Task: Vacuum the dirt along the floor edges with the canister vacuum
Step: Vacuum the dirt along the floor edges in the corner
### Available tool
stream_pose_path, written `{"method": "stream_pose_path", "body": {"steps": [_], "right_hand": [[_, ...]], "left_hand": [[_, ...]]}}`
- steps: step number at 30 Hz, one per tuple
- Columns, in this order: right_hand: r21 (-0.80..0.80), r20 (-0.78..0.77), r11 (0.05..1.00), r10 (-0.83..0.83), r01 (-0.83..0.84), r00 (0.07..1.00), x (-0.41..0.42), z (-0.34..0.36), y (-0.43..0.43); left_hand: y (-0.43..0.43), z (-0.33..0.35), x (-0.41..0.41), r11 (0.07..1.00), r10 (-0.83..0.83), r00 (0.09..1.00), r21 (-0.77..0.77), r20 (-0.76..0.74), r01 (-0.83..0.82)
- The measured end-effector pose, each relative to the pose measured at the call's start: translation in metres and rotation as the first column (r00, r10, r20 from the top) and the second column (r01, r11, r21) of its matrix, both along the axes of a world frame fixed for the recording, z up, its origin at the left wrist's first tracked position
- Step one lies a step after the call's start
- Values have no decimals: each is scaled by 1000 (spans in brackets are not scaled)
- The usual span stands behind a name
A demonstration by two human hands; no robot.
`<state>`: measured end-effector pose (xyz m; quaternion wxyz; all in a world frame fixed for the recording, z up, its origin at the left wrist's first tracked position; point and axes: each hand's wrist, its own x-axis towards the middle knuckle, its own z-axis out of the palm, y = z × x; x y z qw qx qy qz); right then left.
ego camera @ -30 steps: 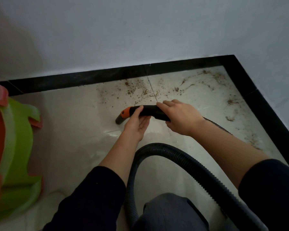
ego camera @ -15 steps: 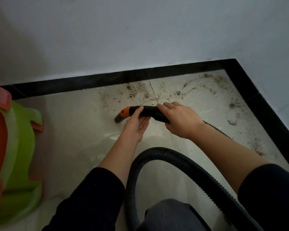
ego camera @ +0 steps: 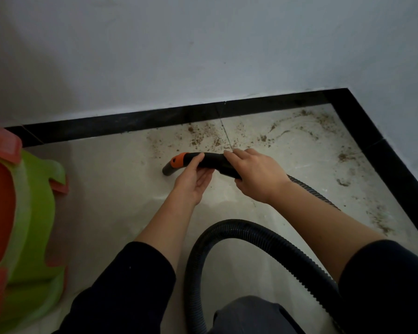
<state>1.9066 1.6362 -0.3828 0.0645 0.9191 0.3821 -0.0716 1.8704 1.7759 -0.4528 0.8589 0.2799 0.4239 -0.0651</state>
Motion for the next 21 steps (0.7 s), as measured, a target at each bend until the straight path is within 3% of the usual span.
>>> {"method": "stream_pose_path", "body": {"steps": [21], "right_hand": [[38,-5,999,22,-21,1000,-4,-8,31]], "left_hand": [[31,-3,-7,998,51,999,35,-9,-50]]}}
